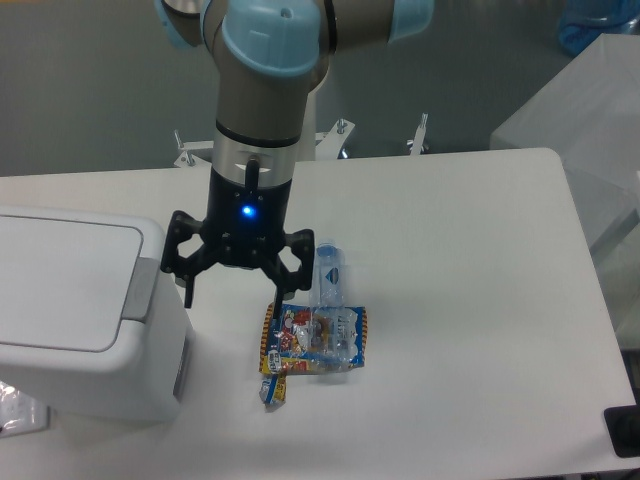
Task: Open the trash can
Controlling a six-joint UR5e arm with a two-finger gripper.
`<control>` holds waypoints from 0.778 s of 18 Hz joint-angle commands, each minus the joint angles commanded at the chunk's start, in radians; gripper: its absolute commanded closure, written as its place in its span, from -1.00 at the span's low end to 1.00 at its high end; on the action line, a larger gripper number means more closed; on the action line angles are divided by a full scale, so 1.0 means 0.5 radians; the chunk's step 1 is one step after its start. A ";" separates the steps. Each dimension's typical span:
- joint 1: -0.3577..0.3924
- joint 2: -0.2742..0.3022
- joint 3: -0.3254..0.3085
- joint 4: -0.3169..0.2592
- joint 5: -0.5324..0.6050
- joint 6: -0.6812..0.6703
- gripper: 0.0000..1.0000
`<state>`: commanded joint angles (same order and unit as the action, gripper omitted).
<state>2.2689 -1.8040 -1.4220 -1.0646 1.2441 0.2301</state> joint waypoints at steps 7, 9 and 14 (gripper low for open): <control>-0.031 0.003 -0.012 0.000 -0.028 -0.040 -1.00; -0.034 0.003 -0.021 0.000 -0.028 -0.043 -1.00; -0.049 0.003 -0.028 0.000 -0.028 -0.043 -1.00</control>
<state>2.2442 -1.8024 -1.4358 -1.0646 1.2303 0.2086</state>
